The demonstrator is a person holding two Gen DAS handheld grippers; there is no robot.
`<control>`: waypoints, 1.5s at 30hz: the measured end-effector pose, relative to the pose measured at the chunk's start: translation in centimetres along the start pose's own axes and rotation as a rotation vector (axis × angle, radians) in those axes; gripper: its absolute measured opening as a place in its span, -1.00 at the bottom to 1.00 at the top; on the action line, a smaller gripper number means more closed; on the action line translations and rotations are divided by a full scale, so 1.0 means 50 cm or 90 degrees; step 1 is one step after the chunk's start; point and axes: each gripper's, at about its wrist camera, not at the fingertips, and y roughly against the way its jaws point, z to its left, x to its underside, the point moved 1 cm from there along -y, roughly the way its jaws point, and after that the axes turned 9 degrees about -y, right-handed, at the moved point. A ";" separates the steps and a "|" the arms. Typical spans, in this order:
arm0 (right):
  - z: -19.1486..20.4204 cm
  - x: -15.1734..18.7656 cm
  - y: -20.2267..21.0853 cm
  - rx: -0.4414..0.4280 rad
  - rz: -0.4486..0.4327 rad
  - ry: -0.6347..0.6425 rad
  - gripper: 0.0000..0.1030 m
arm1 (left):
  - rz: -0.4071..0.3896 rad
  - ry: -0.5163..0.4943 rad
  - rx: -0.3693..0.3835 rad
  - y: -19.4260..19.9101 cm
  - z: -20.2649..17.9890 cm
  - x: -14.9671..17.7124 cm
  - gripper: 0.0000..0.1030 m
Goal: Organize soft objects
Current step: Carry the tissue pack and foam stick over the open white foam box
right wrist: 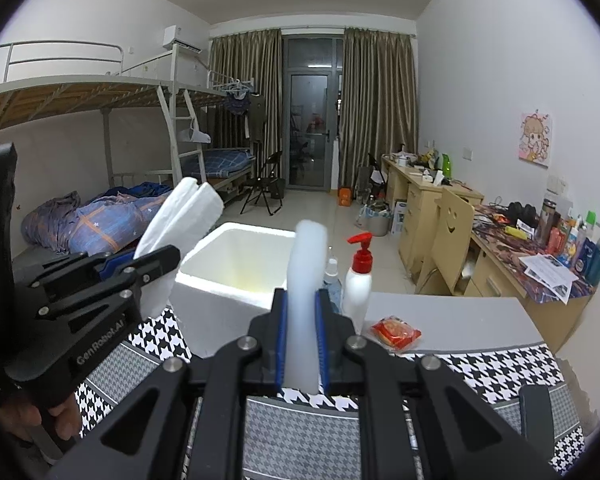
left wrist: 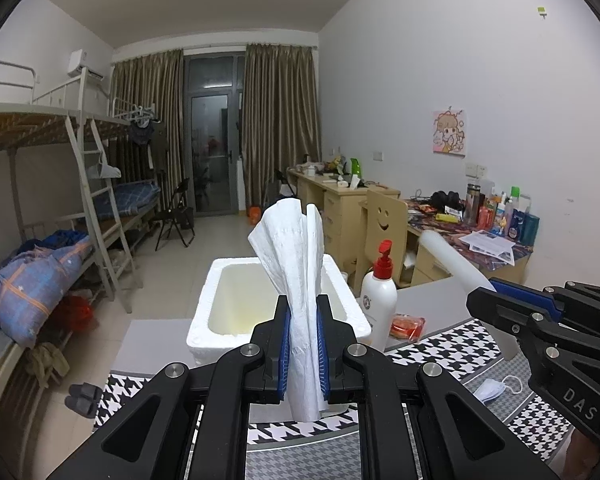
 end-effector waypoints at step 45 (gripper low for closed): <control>0.045 -0.053 -0.144 0.005 0.040 0.019 -0.68 | 0.063 0.021 -0.010 -0.138 0.080 -0.034 -0.76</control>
